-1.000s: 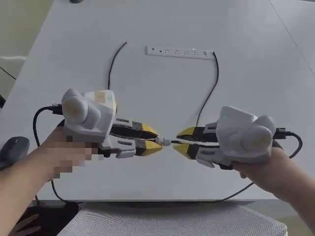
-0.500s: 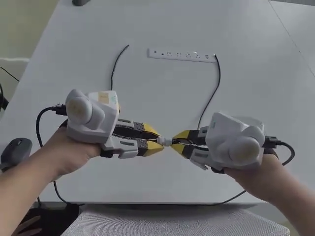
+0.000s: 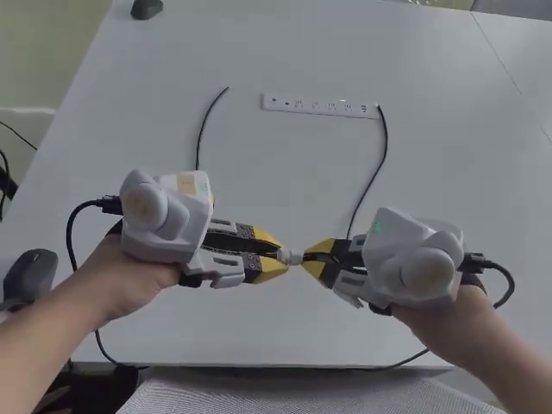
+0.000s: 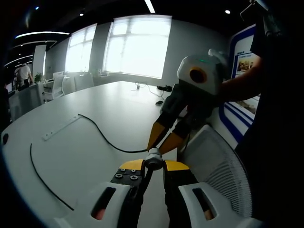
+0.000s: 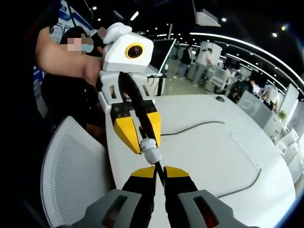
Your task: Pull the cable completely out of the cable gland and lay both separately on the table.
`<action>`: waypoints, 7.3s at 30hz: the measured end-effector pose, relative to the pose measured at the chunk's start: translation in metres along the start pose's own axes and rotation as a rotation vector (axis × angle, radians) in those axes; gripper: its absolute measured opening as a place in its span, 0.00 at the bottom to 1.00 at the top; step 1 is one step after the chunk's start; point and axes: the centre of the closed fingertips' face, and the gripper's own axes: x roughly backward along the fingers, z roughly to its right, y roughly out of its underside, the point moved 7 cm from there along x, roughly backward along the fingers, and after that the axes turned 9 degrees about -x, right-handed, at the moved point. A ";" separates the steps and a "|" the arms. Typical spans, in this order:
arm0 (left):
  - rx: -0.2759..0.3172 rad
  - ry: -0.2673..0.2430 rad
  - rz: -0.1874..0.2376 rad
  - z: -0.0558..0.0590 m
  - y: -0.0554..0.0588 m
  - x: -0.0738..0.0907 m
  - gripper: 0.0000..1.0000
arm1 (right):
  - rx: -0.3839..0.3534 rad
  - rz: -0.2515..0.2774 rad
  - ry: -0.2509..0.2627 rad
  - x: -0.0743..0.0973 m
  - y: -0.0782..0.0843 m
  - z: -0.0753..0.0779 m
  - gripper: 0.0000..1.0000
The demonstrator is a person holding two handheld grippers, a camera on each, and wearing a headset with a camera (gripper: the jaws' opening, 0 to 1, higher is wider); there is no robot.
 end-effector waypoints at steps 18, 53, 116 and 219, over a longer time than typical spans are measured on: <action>0.018 -0.018 0.006 -0.004 0.004 0.001 0.15 | -0.133 0.020 0.031 0.000 0.014 0.011 0.00; 0.018 -0.032 -0.019 -0.007 0.012 0.001 0.15 | -0.721 -0.047 0.274 -0.009 0.089 0.033 0.01; -0.006 -0.027 -0.035 -0.010 0.008 -0.007 0.15 | 0.105 -0.056 0.278 -0.007 0.000 -0.012 0.01; 0.019 -0.038 -0.050 -0.007 0.012 -0.008 0.15 | 0.168 -0.069 0.266 -0.008 0.005 -0.011 0.02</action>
